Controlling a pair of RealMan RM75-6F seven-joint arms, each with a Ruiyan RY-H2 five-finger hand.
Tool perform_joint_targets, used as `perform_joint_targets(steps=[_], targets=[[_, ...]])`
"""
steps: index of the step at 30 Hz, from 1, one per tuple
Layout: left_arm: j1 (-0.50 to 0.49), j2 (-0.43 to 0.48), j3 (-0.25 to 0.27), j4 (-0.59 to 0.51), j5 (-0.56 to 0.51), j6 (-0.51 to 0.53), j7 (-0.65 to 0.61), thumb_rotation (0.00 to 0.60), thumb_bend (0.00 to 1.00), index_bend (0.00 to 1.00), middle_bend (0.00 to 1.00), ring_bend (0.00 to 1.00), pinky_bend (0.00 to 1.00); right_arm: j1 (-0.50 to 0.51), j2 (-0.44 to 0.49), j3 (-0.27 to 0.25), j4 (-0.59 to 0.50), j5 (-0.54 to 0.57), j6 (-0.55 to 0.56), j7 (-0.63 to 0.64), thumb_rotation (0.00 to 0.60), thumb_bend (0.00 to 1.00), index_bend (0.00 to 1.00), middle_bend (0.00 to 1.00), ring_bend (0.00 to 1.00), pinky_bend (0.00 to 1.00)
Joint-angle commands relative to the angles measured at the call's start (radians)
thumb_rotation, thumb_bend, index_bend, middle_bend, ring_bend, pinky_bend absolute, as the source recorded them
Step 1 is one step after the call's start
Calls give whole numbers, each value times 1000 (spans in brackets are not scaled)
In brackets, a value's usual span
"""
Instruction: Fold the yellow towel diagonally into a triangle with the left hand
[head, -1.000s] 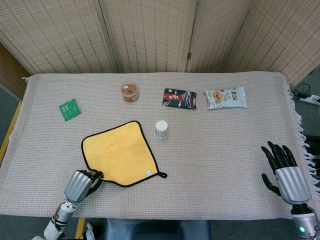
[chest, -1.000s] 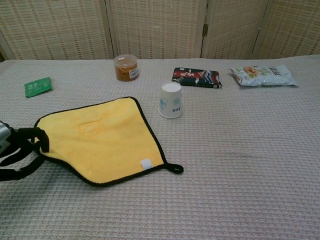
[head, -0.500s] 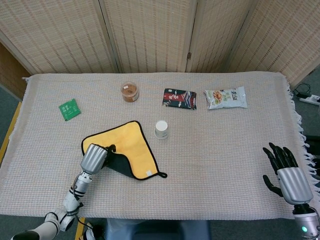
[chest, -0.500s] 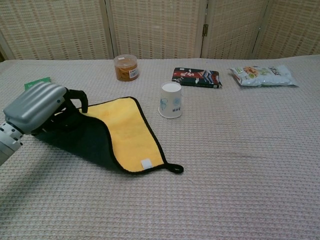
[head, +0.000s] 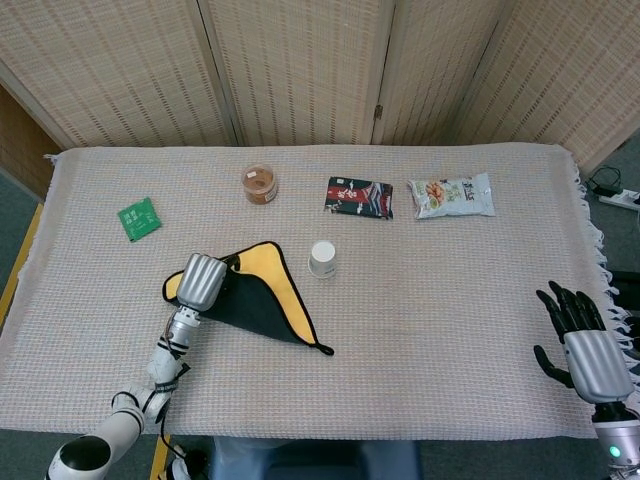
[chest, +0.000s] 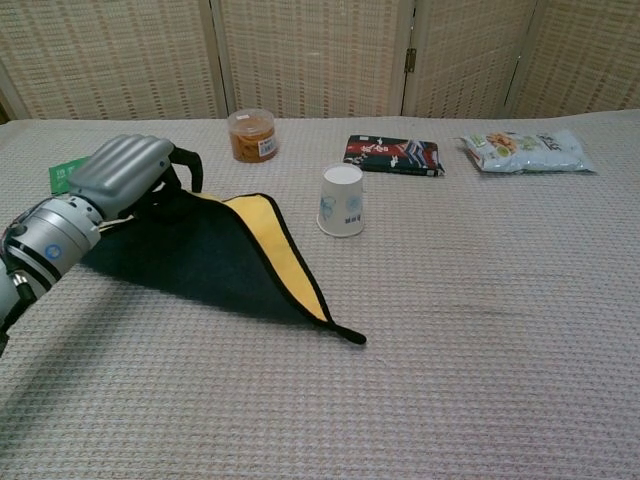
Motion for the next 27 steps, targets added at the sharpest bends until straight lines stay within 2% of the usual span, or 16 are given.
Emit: perform_joint_targets(steps=[1,6,15,27], targets=[[-33,-26,-2,35,-12,-36,-23,600,630,600,1000,1000,1000,2,0,2,2,6,-6,3,600,447,0,0,0,0],[-78,-55,0,80,-20,-80,-37,600,630,593,1000,1000,1000,4,1,6,3,14,-10,6,600,447,0,0,0,0],[-169,-82,-41,153,-81,-193,-52,600,630,581,1000,1000,1000,5,5,13,10,34,-19,19,600,447,0,0,0,0],[-202,-98,-44,196,-119,-293,-58,600,630,575,1000,1000,1000,4,10,20,19,51,-24,35,600,447,0,0,0,0]])
